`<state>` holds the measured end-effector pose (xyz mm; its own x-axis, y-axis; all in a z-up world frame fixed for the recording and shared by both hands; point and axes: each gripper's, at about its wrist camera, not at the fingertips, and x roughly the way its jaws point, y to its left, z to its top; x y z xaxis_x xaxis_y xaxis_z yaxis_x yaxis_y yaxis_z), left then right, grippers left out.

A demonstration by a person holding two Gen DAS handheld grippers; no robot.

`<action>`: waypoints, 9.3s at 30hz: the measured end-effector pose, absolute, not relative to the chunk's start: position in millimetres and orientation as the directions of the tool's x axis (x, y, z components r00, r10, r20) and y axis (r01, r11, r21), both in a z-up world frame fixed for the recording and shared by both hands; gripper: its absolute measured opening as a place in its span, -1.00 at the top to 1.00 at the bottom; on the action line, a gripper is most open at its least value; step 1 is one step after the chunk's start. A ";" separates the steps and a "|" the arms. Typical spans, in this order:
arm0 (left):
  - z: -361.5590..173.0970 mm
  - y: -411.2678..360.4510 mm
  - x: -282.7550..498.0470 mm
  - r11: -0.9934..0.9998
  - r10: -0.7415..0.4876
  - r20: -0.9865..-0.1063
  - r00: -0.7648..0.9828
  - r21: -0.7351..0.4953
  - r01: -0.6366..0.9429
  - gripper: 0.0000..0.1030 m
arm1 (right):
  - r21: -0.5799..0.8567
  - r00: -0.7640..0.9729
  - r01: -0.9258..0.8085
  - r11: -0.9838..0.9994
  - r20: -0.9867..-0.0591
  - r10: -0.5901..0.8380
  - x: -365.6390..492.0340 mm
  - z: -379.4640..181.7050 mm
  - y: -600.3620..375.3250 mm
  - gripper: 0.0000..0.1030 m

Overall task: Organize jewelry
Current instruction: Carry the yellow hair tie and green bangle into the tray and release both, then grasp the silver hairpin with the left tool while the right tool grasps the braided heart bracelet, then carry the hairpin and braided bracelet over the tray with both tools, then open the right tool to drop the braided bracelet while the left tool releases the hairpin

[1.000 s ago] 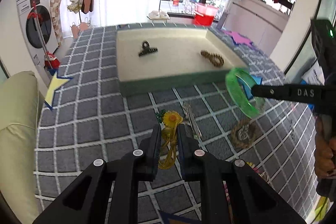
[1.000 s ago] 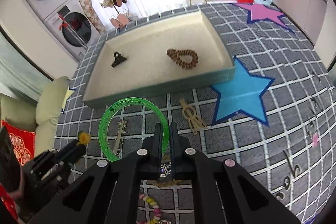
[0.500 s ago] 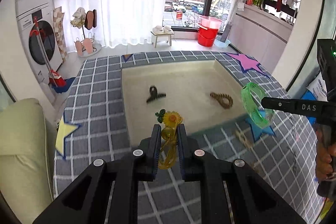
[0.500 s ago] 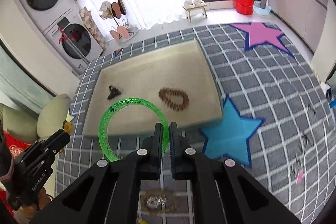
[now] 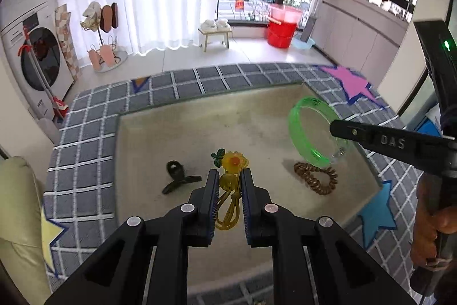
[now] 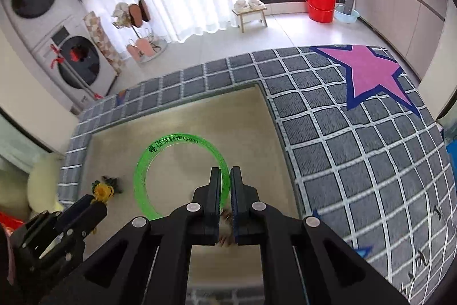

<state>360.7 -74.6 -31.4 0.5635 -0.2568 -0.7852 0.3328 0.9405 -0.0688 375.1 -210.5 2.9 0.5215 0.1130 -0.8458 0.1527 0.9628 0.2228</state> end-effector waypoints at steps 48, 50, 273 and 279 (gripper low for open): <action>-19.2 -70.2 330.2 0.959 -0.124 -0.706 0.698 0.096 0.267 -1.00 | 0.381 0.593 0.142 0.913 -0.772 0.230 330.0 15.8 -233.6 -0.70; -13.5 -60.5 323.1 0.961 -0.135 -0.701 0.700 0.078 0.264 -1.00 | 0.396 0.614 0.127 0.909 -0.752 0.241 316.2 22.2 -232.2 -0.72; -31.1 -40.7 336.1 0.980 -0.093 -0.710 0.698 0.059 0.191 -1.00 | 0.383 0.612 0.097 0.919 -0.751 0.249 302.5 25.7 -230.5 -0.76; -5.3 -38.4 305.6 0.972 -0.107 -0.694 0.712 0.077 0.221 -1.00 | 0.367 0.651 0.075 0.927 -0.722 0.233 278.4 36.2 -230.0 -0.99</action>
